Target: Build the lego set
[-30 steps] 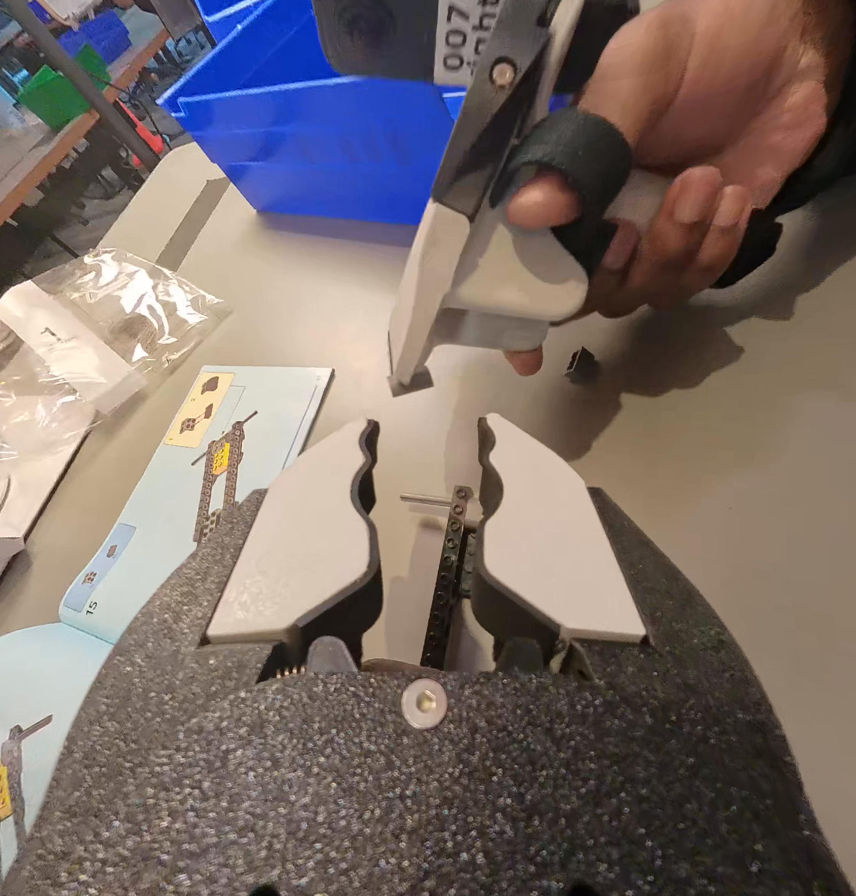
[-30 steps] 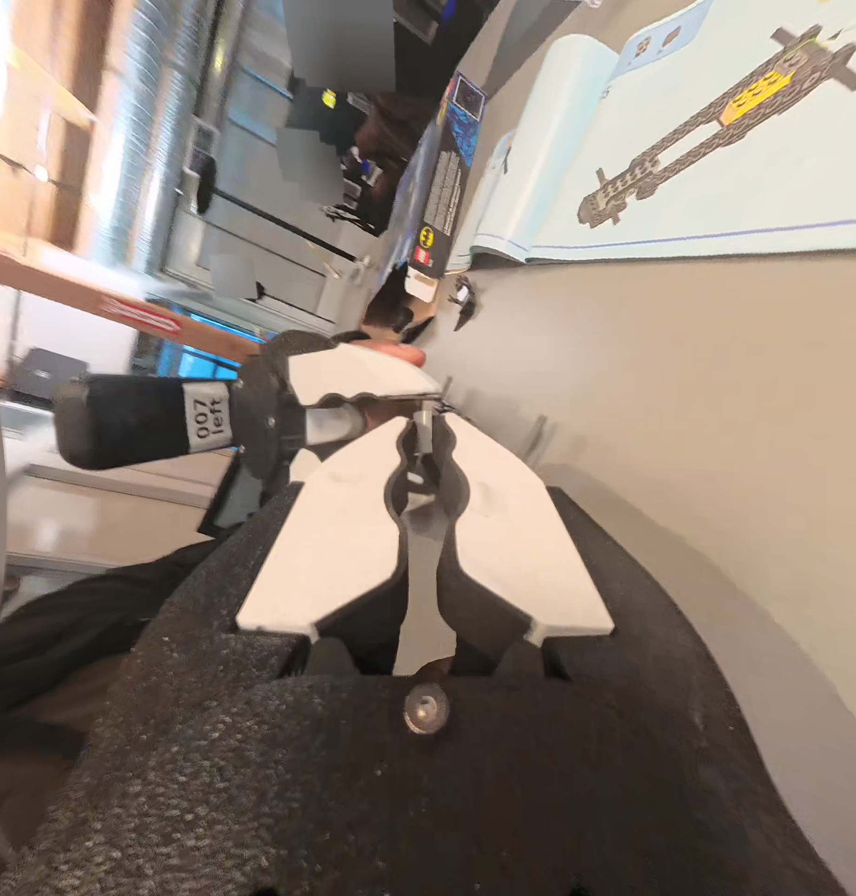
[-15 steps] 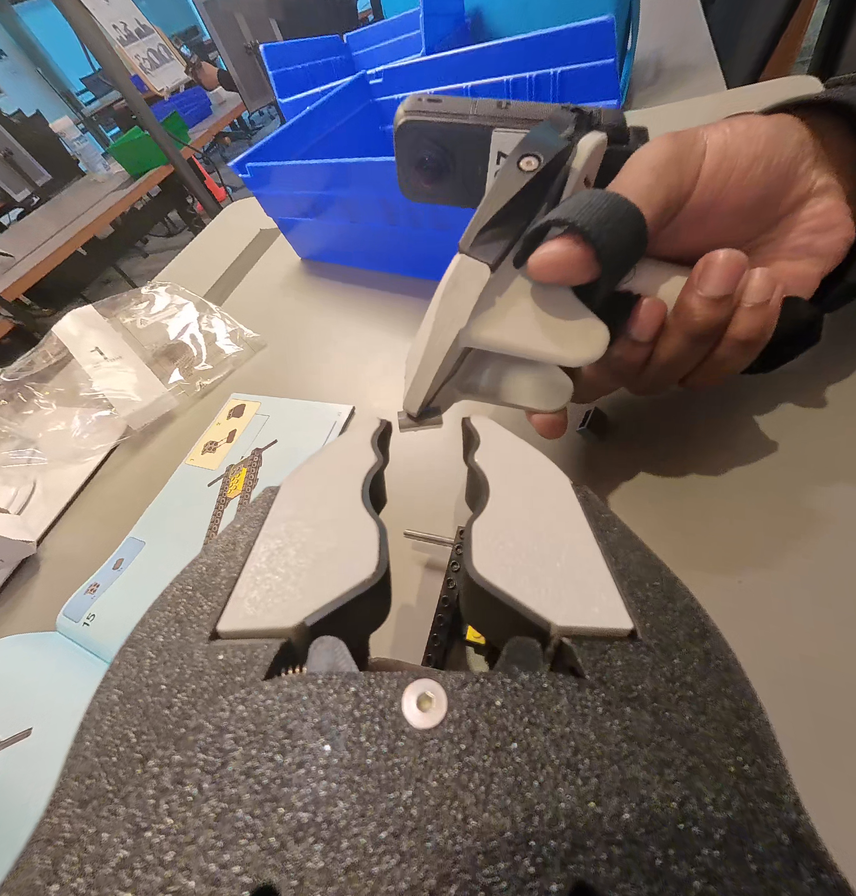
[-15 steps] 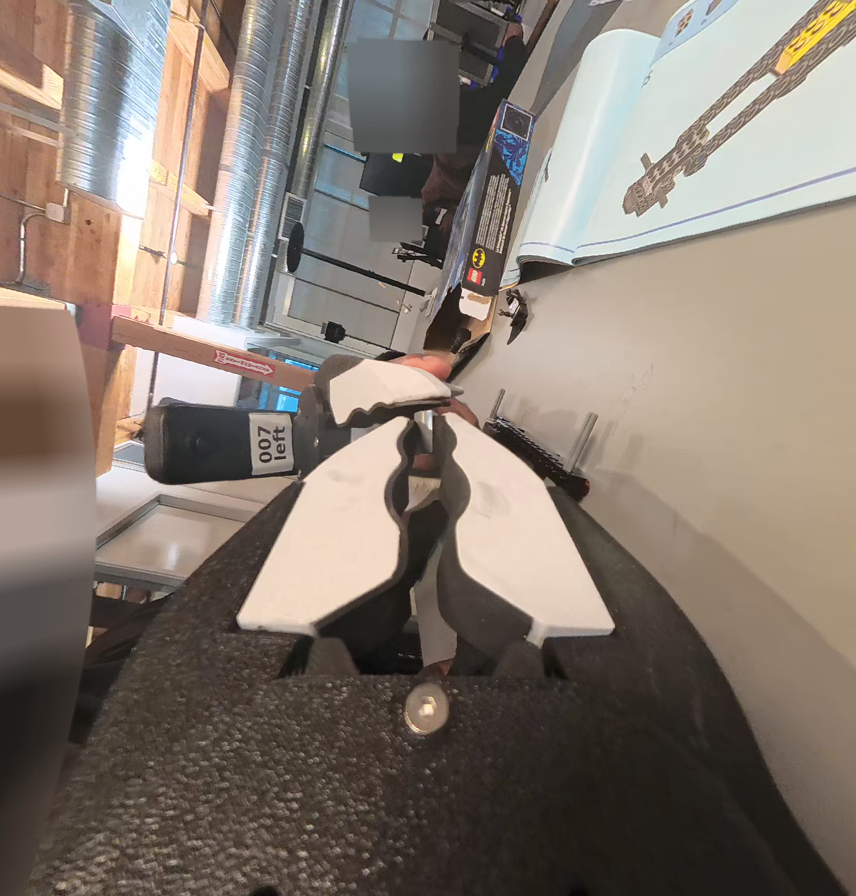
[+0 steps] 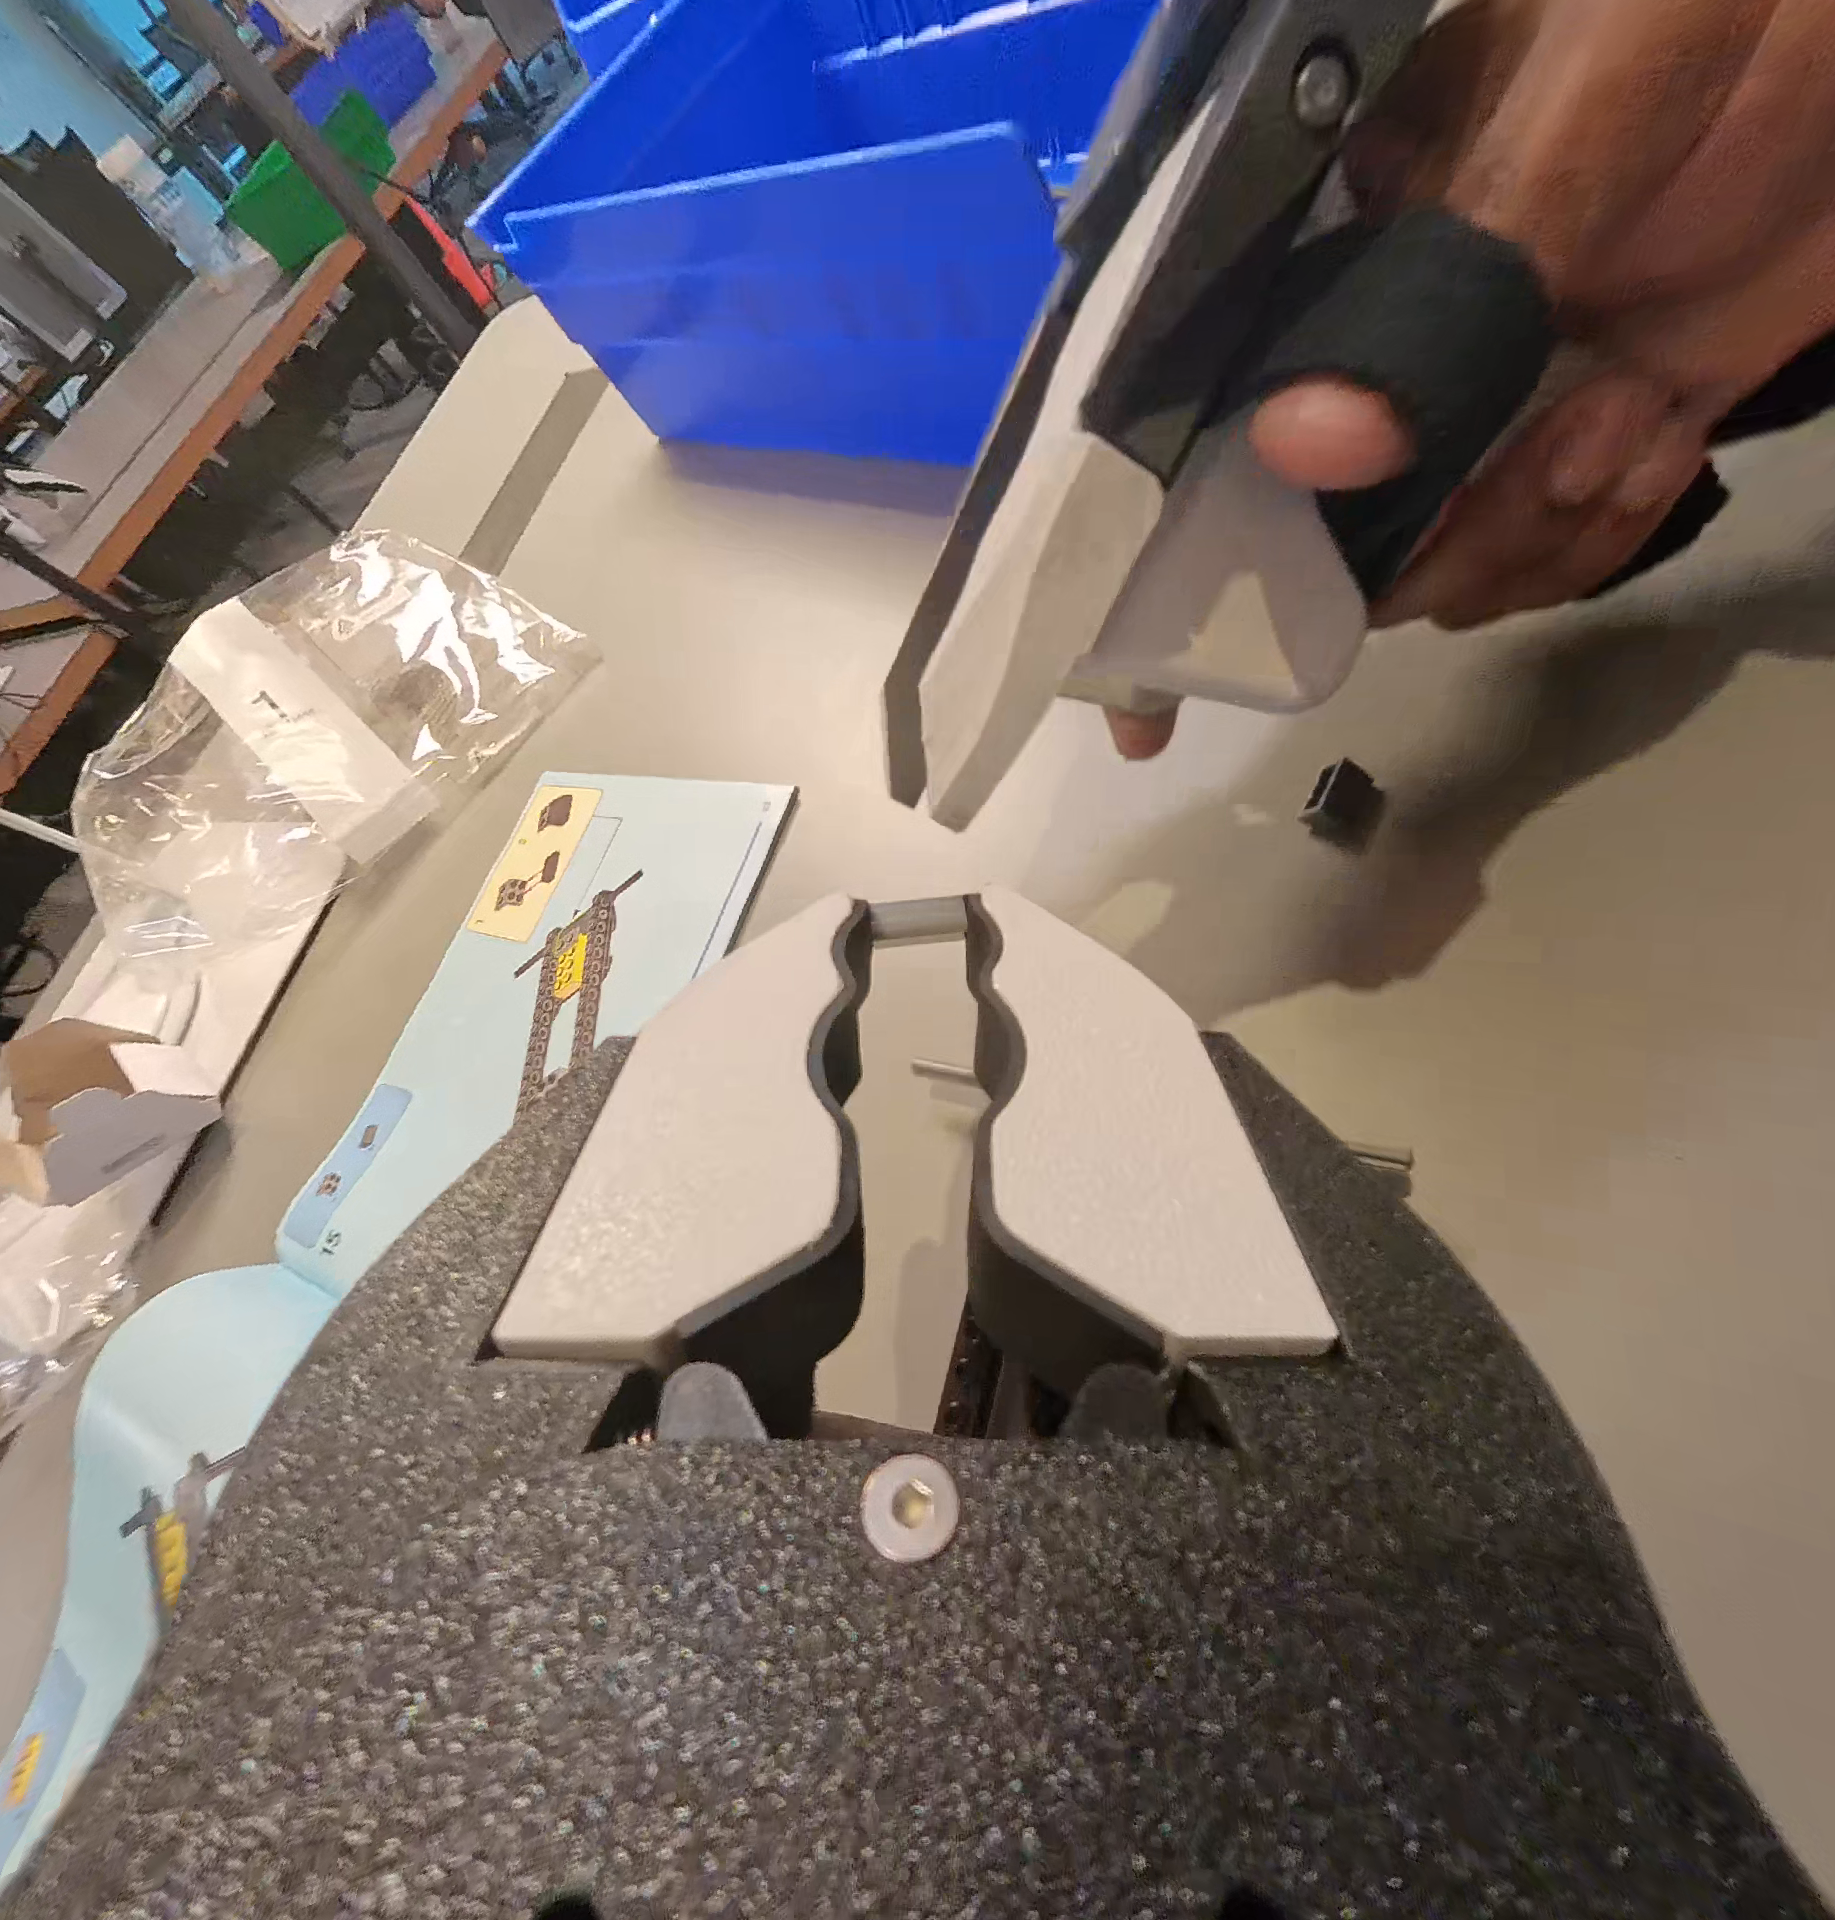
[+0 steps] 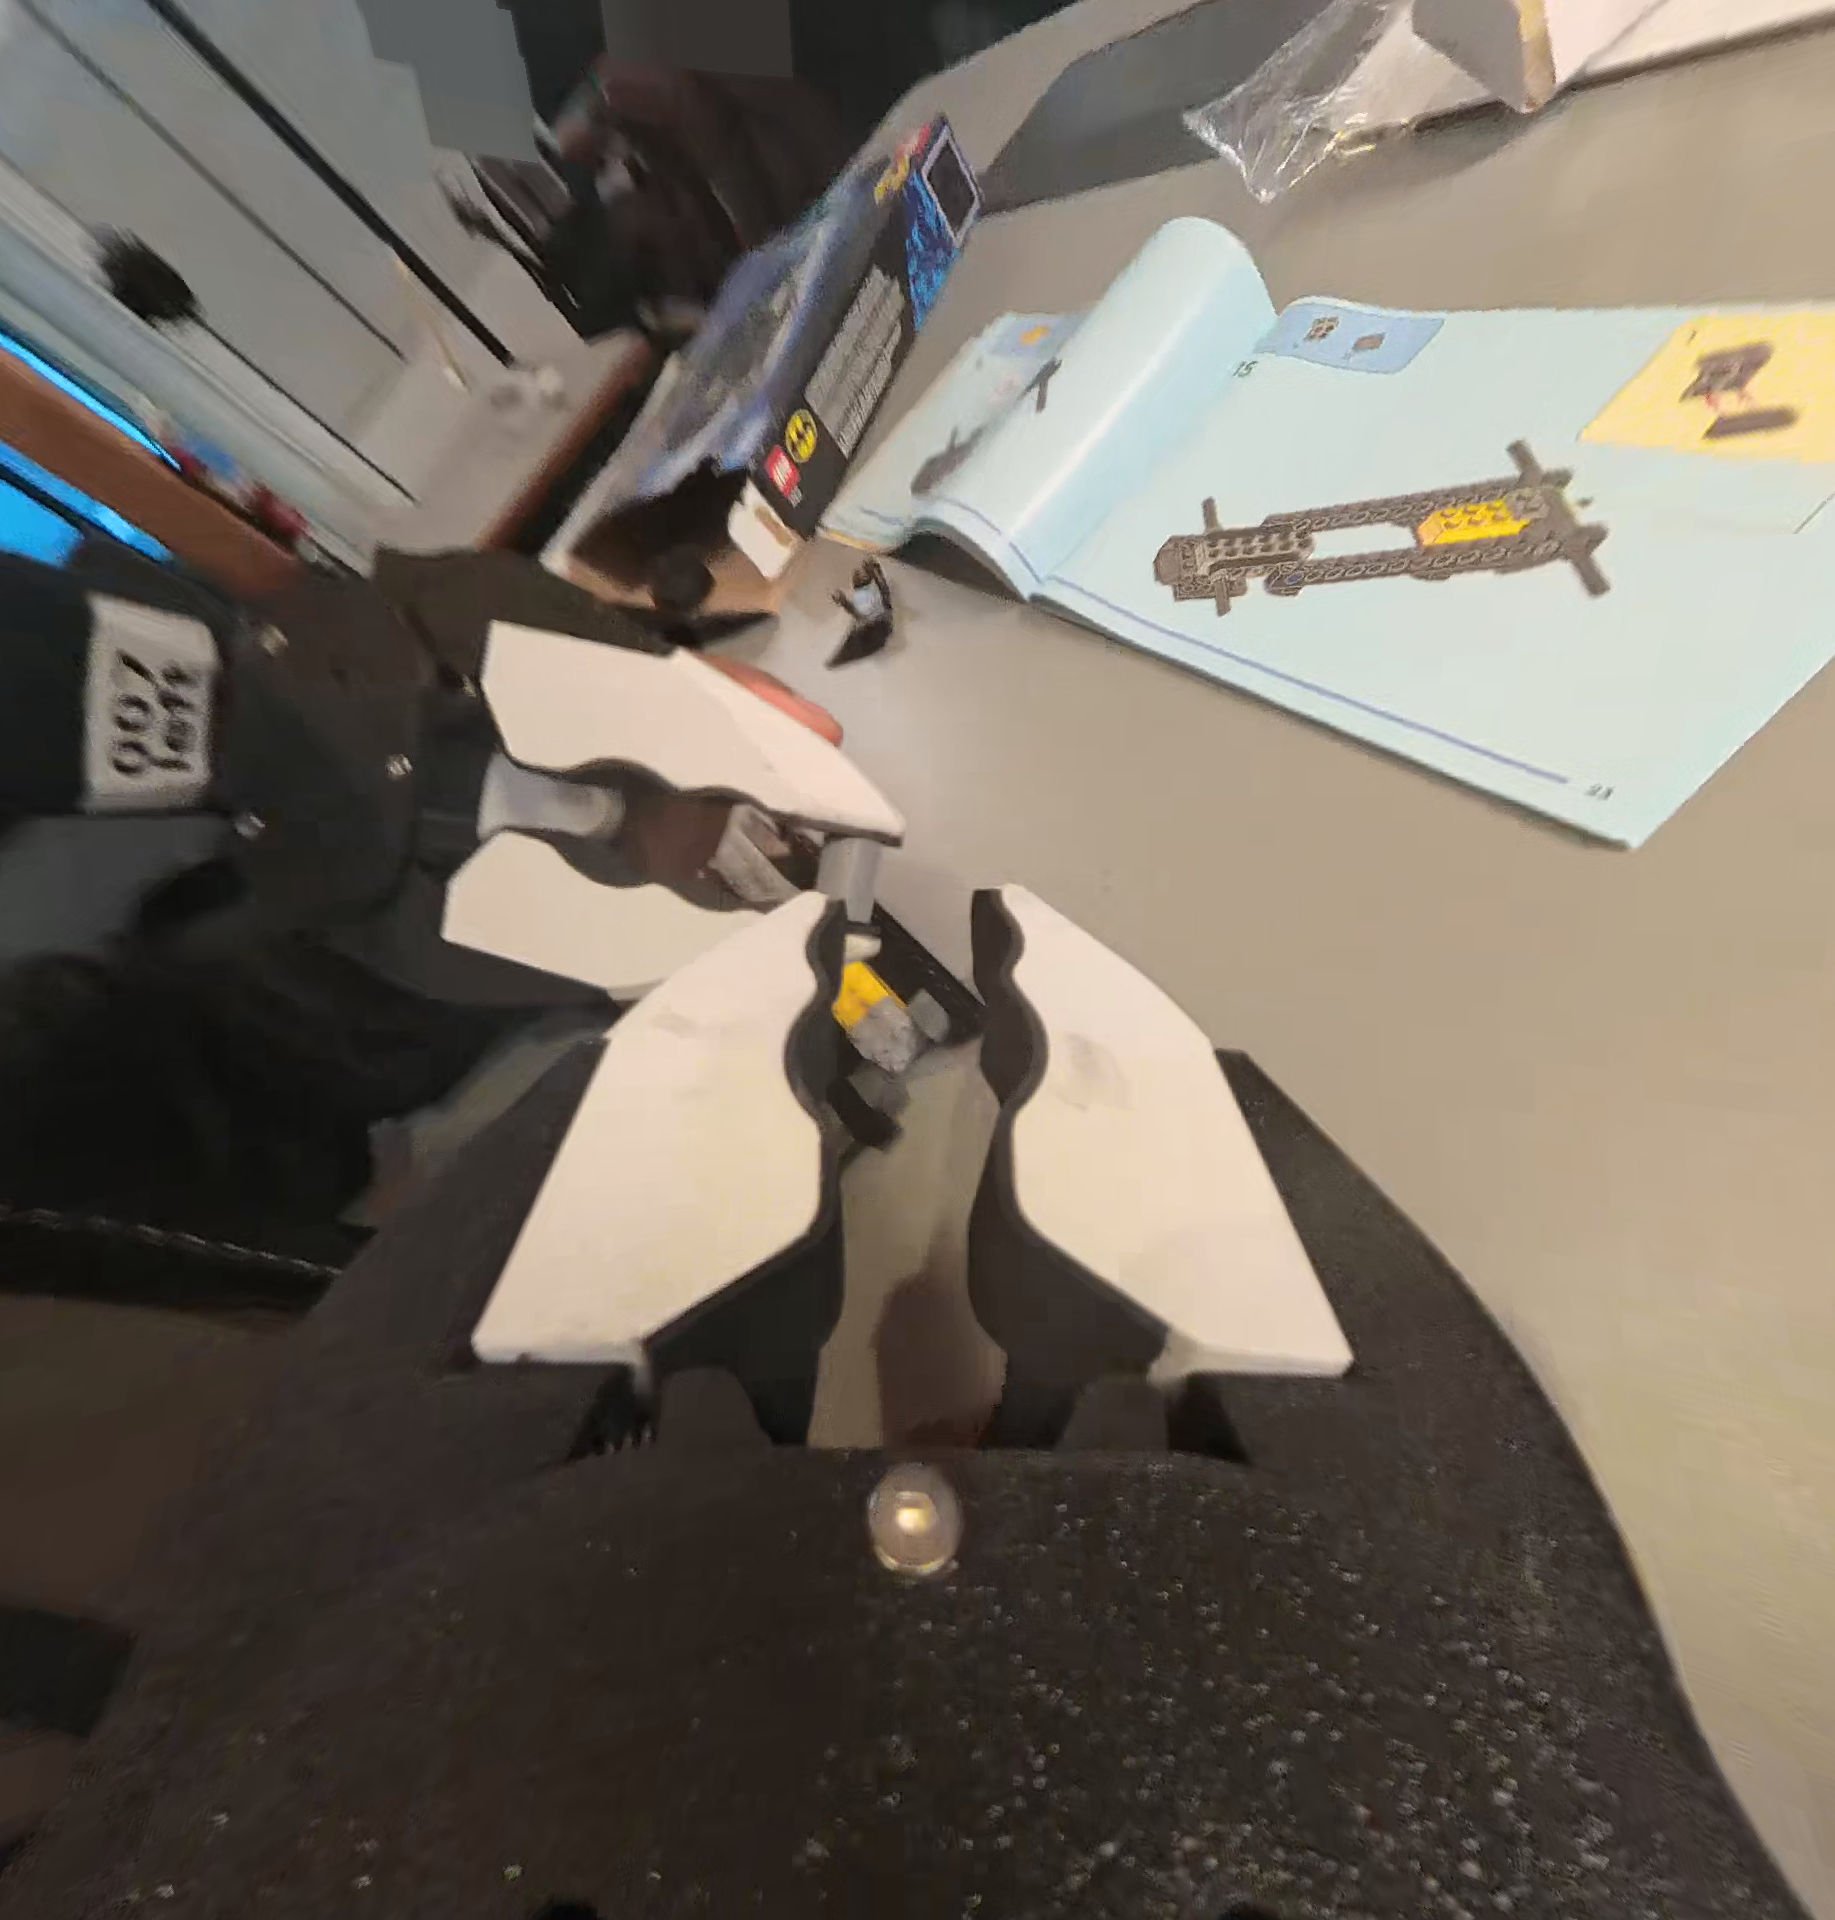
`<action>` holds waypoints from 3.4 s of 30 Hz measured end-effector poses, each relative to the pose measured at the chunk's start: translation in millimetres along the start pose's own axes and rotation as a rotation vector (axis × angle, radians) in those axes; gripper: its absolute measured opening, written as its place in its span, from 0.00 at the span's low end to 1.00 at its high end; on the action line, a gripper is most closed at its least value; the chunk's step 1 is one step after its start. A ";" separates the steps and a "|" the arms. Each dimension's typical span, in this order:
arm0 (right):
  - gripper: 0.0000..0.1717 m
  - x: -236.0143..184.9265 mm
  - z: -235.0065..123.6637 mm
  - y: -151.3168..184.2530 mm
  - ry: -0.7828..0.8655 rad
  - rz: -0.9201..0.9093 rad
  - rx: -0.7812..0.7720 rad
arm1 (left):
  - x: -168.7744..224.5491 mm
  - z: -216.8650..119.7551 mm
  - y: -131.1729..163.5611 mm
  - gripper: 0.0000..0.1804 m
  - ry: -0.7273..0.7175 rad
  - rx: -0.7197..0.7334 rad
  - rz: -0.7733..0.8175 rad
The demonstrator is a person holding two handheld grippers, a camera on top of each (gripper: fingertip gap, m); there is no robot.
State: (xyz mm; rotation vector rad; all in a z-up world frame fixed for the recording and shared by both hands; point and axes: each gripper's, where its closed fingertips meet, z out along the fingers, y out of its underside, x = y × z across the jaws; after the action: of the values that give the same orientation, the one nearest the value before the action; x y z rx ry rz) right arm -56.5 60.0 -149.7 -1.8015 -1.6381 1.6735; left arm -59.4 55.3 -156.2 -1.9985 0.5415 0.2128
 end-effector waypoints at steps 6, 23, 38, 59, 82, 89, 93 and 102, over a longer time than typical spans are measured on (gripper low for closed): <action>0.11 -7.7 6.9 8.9 0.054 -0.108 -0.103 | 3.1 3.0 4.1 0.09 -0.053 -0.052 0.126; 0.07 -6.7 14.0 21.0 0.086 -0.138 -0.151 | 12.3 8.5 0.4 0.10 -0.129 -0.095 0.287; 0.08 -48.7 -10.3 7.1 -0.521 0.329 -0.070 | 24.4 -4.7 -26.3 0.17 0.017 0.248 0.201; 0.15 -12.5 -19.5 4.6 -0.084 -0.361 -0.005 | 29.5 -1.3 -9.6 0.09 0.121 0.118 0.130; 0.10 -38.0 -16.3 44.4 -0.243 -0.713 -0.133 | 64.3 -6.1 -2.7 0.09 0.419 0.010 0.052; 0.10 -36.8 -15.9 48.4 -0.239 -0.734 -0.149 | 66.8 -5.9 -1.3 0.09 0.431 -0.001 0.055; 0.09 -36.3 -15.4 49.5 -0.234 -0.745 -0.152 | 67.3 -5.5 -0.7 0.09 0.435 -0.009 0.052; 0.09 -35.1 -13.4 53.6 -0.223 -0.777 -0.162 | 69.6 -5.5 1.4 0.10 0.450 -0.027 0.051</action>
State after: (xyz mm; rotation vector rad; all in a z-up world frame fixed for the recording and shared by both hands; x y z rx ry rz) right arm -7.1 19.7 -164.1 -0.8258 -2.2174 1.4158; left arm 1.1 30.3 -180.7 -2.0664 0.8762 -0.2072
